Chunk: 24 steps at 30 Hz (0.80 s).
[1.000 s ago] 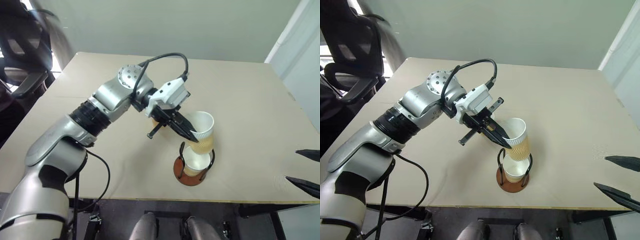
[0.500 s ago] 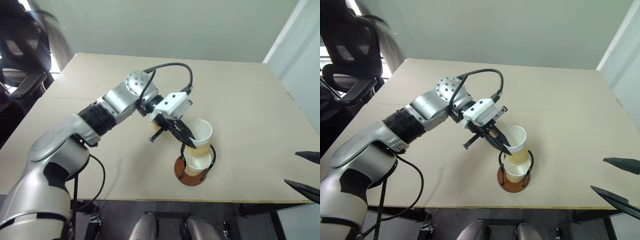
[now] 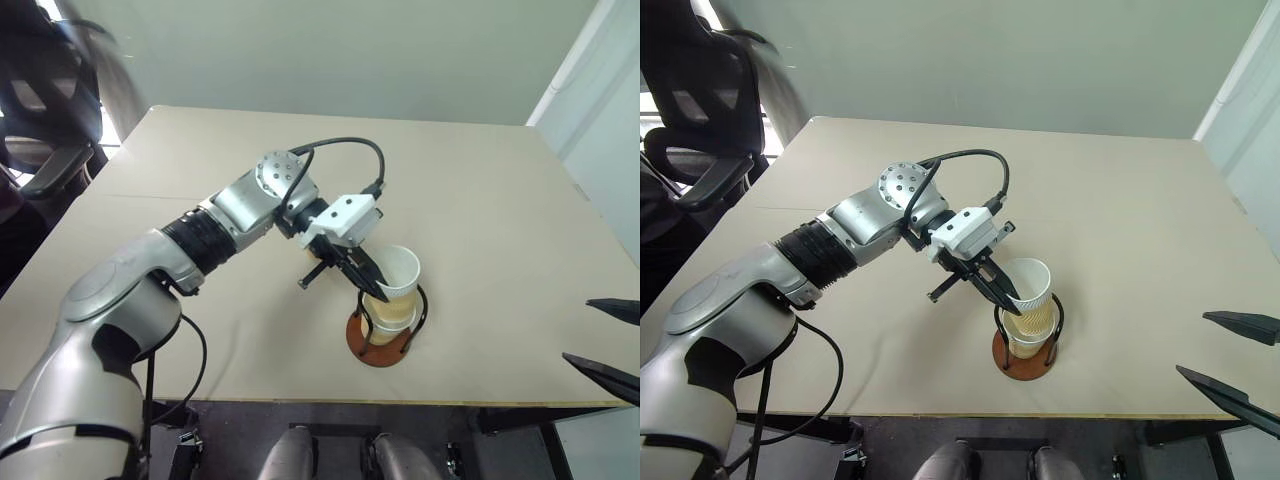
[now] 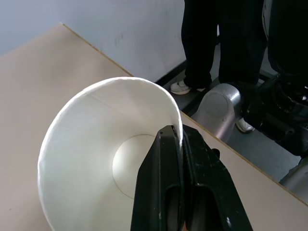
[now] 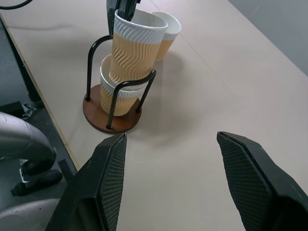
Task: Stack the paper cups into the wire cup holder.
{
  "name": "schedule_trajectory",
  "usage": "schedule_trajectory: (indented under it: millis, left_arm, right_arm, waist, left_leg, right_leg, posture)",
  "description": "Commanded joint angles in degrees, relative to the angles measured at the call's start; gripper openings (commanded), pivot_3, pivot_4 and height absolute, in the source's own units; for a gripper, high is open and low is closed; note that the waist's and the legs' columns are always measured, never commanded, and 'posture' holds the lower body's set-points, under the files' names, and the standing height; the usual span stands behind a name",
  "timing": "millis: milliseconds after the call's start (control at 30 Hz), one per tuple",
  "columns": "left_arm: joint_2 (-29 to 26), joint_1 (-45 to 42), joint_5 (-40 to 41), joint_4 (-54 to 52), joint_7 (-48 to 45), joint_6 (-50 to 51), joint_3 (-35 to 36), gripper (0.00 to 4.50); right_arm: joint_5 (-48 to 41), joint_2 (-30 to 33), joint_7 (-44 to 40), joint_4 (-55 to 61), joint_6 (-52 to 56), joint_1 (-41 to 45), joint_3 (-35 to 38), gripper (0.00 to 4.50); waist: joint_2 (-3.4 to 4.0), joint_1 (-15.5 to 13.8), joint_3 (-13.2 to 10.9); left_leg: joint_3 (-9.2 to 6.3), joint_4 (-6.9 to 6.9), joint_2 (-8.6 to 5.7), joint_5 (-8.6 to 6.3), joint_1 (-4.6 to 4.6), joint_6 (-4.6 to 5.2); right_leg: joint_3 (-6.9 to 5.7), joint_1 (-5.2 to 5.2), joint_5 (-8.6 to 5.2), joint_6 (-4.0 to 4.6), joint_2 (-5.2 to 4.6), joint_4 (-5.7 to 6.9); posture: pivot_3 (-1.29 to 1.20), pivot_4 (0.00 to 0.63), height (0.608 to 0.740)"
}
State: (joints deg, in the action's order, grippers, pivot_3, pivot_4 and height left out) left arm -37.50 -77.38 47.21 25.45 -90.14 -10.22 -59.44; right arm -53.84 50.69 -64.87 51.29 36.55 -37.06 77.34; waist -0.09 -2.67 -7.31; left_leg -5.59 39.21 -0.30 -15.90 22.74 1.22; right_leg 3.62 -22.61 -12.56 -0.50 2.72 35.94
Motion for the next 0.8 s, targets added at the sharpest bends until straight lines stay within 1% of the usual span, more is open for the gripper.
schedule_trajectory:
  millis: [33, 200, 233, 267, 367, 533, 633, 700, 800]
  left_arm:
    - [0.4, -1.3, -0.3, 0.3, -2.4, -1.8, -0.2, 0.05]
    - [0.3, -1.7, -0.7, 0.9, -2.4, -0.9, -1.0, 0.05]
    - [0.3, -1.8, -0.6, 0.9, -2.4, -0.7, -1.1, 0.45]
    - [0.2, -1.8, -0.5, 0.9, -2.4, -0.5, -1.3, 0.65]
    - [0.2, -1.8, -0.5, 0.8, -2.4, -0.8, -1.6, 1.72]
    - [2.1, -1.5, -0.9, 2.5, -2.4, -0.9, 1.4, 3.5]
    - [3.1, -1.7, -0.2, 3.7, -2.4, 1.2, 4.6, 3.5]
    - [3.4, -2.1, 0.2, 5.3, -2.4, 3.5, 8.2, 3.5]
    - [1.4, -3.2, 0.3, 8.0, -2.4, 7.3, 14.0, 3.5]
  right_arm:
    - [-0.6, -0.1, 0.9, 0.2, -1.0, -0.4, 0.2, 3.04]
    - [-0.9, 0.1, 1.4, 0.3, -1.2, -0.5, 0.1, 3.04]
    - [-0.8, 0.1, 1.4, 0.3, -1.2, -0.5, 0.0, 3.04]
    - [-0.8, 0.1, 1.5, 0.3, -1.3, -0.6, 0.0, 3.04]
    - [-0.7, 0.1, 1.4, 0.2, -1.4, -0.6, -0.1, 3.04]
    - [-0.3, 0.2, 1.1, -0.3, -1.9, -0.8, -0.4, 3.04]
    - [-0.3, 1.1, 0.8, -1.0, -2.3, -0.1, -1.4, 3.04]
    - [-0.2, 2.1, 0.7, -1.7, -2.7, 0.7, -2.6, 3.04]
    - [0.9, 3.8, 0.9, -3.1, -3.3, 2.8, -5.8, 3.04]
  waist:
    - [0.0, 0.0, 0.0]
    - [0.0, 0.0, 0.0]
    - [0.0, 0.0, 0.0]
    - [0.0, 0.0, 0.0]
    - [0.0, 0.0, 0.0]
    - [0.0, 0.0, 0.0]
    - [0.0, -0.1, 0.0]
    - [0.0, 0.0, 0.0]
    - [0.0, 0.2, 0.0]
  left_leg:
    - [0.0, 0.0, 0.0, 0.0, 0.0, 0.0]
    - [0.0, 0.0, 0.0, 0.0, 0.0, 0.0]
    - [0.0, 0.0, 0.0, 0.0, 0.0, 0.0]
    - [0.0, 0.0, 0.0, 0.0, 0.0, 0.0]
    - [0.0, 0.0, 0.0, 0.0, 0.0, 0.0]
    - [0.0, 0.01, 0.0, 0.0, 0.01, 0.0]
    - [0.01, 0.03, 0.0, 0.0, 0.03, 0.0]
    - [0.04, 0.02, 0.0, 0.0, 0.02, 0.01]
    - [0.05, 0.01, 0.0, 0.0, 0.0, 0.0]
  right_leg:
    - [0.0, 0.0, 0.0, 0.0, 0.0, 0.0]
    - [0.01, 0.0, 0.0, 0.0, 0.0, 0.0]
    - [0.01, 0.0, 0.0, 0.0, 0.0, 0.0]
    - [0.01, 0.0, 0.0, 0.0, 0.0, 0.0]
    - [0.01, 0.0, 0.0, 0.0, 0.0, 0.0]
    - [0.01, 0.0, 0.0, -0.01, 0.0, 0.0]
    - [0.01, 0.0, 0.0, -0.01, 0.0, 0.0]
    - [0.02, 0.0, 0.0, -0.03, 0.0, 0.0]
    - [0.02, 0.0, -0.01, -0.04, 0.01, 0.01]
  posture:
    - [0.0, 0.15, 0.74]
    - [0.0, 0.15, 0.74]
    - [0.0, 0.15, 0.74]
    - [0.0, 0.15, 0.74]
    - [0.0, 0.15, 0.74]
    - [0.0, 0.15, 0.74]
    - [0.0, 0.15, 0.74]
    - [0.0, 0.15, 0.74]
    - [0.0, 0.15, 0.74]
